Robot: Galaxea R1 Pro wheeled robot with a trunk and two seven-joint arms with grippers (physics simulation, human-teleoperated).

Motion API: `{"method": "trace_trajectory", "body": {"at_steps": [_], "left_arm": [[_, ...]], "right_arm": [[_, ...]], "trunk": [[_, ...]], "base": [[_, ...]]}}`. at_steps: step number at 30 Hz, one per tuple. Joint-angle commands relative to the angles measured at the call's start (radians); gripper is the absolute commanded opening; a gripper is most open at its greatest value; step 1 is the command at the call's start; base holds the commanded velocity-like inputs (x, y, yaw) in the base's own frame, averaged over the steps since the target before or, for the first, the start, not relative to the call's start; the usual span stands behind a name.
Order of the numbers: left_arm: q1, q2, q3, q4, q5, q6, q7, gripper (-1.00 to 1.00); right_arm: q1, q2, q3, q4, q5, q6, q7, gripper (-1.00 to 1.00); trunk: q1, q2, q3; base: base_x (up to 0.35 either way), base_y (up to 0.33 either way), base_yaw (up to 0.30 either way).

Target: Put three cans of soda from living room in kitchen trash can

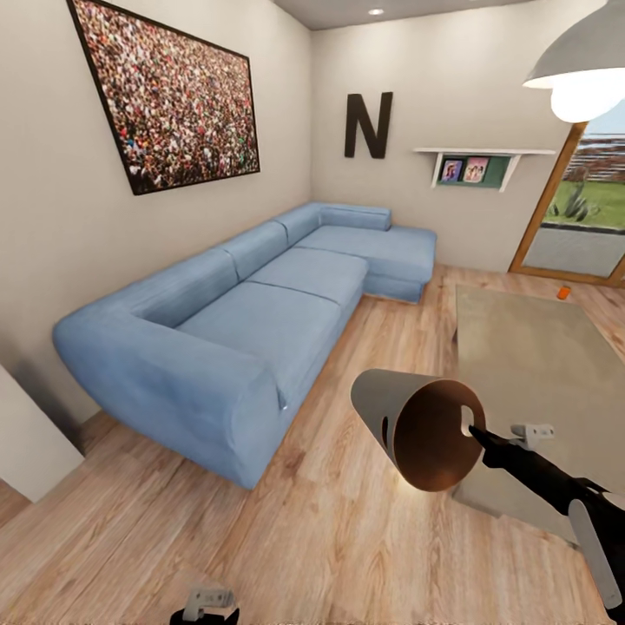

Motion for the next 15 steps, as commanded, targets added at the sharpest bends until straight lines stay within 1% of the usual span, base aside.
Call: {"method": "trace_trajectory", "body": {"at_steps": [1, 6, 10, 11, 12, 13, 14, 15], "left_arm": [[0.000, -0.001, 0.000, 0.000, 0.000, 0.000, 0.000, 1.00], [0.000, -0.004, 0.000, 0.000, 0.000, 0.001, -0.002, 1.00], [-0.001, -0.007, -0.001, -0.009, 0.002, 0.028, -0.004, 1.00], [-0.002, -0.013, -0.001, -0.015, 0.003, 0.053, -0.004, 1.00], [-0.010, -0.021, -0.001, -0.036, 0.005, 0.104, -0.004, 1.00], [-0.022, -0.024, -0.002, -0.053, 0.005, 0.143, -0.004, 1.00], [-0.030, -0.025, -0.002, -0.060, 0.005, 0.164, -0.004, 1.00], [-0.050, -0.027, -0.002, -0.069, 0.006, 0.206, -0.003, 1.00]], "right_arm": [[-0.001, 0.000, 0.000, -0.002, -0.018, 0.004, 0.005, -1.00], [-0.001, 0.000, 0.000, -0.001, -0.018, 0.004, 0.003, -1.00], [-0.001, 0.000, 0.012, -0.001, -0.017, 0.004, -0.001, -1.00], [-0.001, -0.001, 0.017, -0.001, -0.017, 0.004, -0.001, -1.00], [-0.001, 0.000, 0.021, -0.001, -0.017, 0.003, -0.002, -1.00], [-0.001, 0.000, 0.023, -0.001, -0.017, 0.003, -0.002, -1.00], [-0.001, 0.000, 0.025, -0.001, -0.017, 0.003, -0.002, -1.00], [-0.001, -0.001, 0.029, -0.001, -0.017, 0.003, -0.003, -1.00]], "trunk": [[0.004, -0.007, -0.005], [0.023, -0.042, -0.028], [0.038, -0.070, -0.047], [0.042, -0.077, -0.052], [0.046, -0.084, -0.056], [0.050, -0.091, -0.061], [0.054, -0.098, -0.066], [0.058, -0.105, -0.070]], "base": [[0.000, 0.000, 0.000], [0.000, 0.000, 0.000], [0.000, 0.000, 0.000], [0.000, 0.000, 0.000], [0.000, 0.000, 0.000], [0.000, 0.000, 0.000], [0.000, 0.000, 0.000], [0.000, 0.000, 0.000]]}}
